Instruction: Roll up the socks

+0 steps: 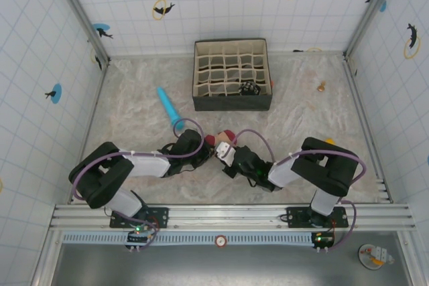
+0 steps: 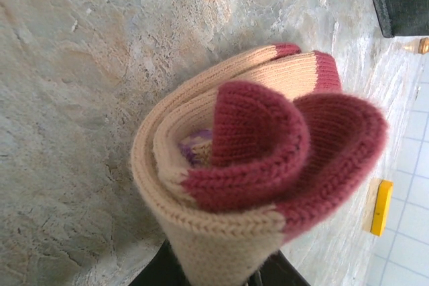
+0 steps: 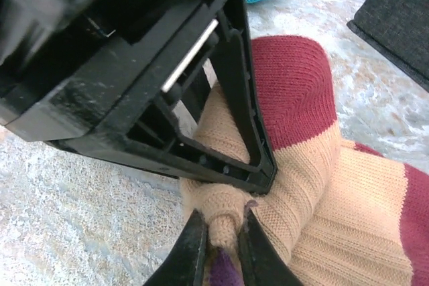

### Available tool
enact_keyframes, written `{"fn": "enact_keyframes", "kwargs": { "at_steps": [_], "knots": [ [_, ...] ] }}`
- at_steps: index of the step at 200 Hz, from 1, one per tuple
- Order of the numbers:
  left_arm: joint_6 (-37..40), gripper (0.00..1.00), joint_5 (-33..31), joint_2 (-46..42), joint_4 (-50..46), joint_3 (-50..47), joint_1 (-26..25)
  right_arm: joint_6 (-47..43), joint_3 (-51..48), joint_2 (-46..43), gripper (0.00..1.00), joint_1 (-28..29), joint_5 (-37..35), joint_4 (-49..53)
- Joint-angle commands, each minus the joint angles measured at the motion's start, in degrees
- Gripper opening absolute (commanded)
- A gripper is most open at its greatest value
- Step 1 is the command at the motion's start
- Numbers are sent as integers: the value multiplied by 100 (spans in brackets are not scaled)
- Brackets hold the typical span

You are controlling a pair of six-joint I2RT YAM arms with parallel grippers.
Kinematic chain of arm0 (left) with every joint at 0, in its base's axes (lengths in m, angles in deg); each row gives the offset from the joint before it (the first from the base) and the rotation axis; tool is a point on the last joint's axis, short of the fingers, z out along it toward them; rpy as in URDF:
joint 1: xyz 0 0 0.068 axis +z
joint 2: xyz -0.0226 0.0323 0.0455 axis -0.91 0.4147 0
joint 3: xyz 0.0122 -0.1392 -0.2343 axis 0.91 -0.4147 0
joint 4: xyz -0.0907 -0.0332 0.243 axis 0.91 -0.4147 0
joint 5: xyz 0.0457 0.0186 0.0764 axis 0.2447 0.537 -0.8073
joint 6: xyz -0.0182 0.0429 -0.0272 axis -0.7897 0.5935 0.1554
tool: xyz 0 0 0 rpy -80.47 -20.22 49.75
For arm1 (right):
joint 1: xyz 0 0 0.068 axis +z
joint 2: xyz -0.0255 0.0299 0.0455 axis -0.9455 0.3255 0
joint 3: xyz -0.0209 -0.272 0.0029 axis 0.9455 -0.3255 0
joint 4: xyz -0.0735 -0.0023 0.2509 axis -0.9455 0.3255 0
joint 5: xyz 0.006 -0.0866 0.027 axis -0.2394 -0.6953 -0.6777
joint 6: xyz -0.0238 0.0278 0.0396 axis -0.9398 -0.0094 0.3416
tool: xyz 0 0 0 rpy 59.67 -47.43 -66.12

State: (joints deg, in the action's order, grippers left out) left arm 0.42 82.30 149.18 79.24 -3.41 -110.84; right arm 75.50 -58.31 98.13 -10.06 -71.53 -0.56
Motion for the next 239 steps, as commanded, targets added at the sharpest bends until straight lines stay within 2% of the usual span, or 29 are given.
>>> {"fn": "enact_keyframes", "kwargs": {
  "at_steps": [1,15,28,48,90,111,147,169,196,239],
  "knots": [
    [-45,23,1,-114,-630,4,-45,514,-228,126,0,-365,328,-54],
    [-69,46,-22,-208,-668,-35,-45,801,-299,117,0,-619,787,-58],
    [-64,62,-36,-266,-753,-14,-44,1073,-370,135,0,-871,1236,-126],
    [4,72,-75,-317,-955,99,-45,1530,-496,174,0,-1218,1865,-350],
    [469,72,-105,-587,-632,178,-54,2970,-448,591,0,-2112,3637,-1047],
    [678,72,-169,-645,-529,223,-58,3917,-388,846,0,-2471,4119,-1455],
    [840,62,-98,-305,-157,369,-62,5413,-313,1184,0,-2780,4313,-1750],
    [868,60,-63,29,129,514,-62,6074,-428,1251,0,-2860,4129,-1771],
    [886,60,-80,447,434,718,-57,6459,-440,1222,0,-2878,3899,-1281],
    [702,59,55,1093,824,1008,-41,6897,-557,1380,0,-2886,3853,-1464]
  ]
}}
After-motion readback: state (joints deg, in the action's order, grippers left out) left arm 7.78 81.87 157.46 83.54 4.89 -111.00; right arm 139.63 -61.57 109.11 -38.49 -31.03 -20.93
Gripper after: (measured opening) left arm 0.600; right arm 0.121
